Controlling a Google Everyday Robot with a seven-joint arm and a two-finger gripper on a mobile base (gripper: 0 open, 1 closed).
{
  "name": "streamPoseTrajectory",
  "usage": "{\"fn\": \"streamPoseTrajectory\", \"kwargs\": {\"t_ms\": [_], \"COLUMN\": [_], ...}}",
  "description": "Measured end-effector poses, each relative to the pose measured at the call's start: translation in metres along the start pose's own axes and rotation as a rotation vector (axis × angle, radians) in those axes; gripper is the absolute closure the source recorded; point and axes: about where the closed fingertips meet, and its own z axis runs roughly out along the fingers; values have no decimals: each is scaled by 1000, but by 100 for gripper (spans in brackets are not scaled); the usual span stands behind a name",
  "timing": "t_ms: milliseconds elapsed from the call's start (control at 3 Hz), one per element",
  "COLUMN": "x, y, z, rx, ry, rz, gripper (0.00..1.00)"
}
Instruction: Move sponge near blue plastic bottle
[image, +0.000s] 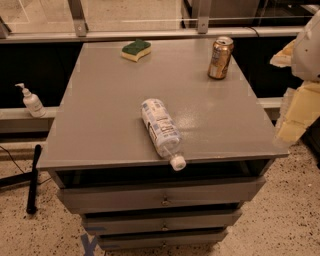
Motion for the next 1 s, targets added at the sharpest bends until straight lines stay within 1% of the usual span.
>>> {"fn": "streamPoseTrajectory", "kwargs": {"t_ms": [333,667,1000], "x": [0,-5,-38], "y": [0,-14,-43], "z": [0,26,65], "rx": [0,-31,-67], "ry": [0,-69,-178], "rz": [0,-6,-26], "gripper": [0,0,0]}}
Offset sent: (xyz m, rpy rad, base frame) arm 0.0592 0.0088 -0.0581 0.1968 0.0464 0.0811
